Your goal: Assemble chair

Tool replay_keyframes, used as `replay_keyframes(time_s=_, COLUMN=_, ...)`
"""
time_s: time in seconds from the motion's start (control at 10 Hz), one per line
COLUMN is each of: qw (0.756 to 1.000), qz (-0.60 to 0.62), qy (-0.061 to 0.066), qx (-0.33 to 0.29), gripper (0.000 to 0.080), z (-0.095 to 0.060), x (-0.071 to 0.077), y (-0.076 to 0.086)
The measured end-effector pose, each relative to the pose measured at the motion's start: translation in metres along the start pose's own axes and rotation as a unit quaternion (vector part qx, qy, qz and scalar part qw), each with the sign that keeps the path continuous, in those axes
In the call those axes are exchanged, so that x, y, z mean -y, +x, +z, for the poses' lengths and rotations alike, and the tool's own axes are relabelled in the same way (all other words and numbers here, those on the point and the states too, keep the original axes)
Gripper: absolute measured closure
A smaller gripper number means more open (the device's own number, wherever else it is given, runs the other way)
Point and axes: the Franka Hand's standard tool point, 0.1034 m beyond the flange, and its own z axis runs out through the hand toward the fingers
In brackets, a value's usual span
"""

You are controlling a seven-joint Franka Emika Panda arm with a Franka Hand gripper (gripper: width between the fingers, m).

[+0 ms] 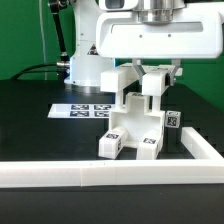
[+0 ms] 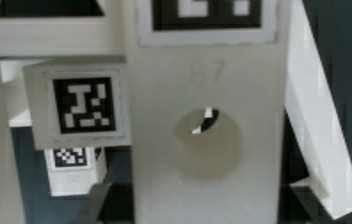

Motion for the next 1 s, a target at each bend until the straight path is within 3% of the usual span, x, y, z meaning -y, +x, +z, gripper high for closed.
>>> replay_keyframes(time_s=1.0, qw=1.0, qz=-0.009, qy=-0.003, qx=0.002, gripper=0.0509, z=0.0063, x=-0.0048, y=0.0012)
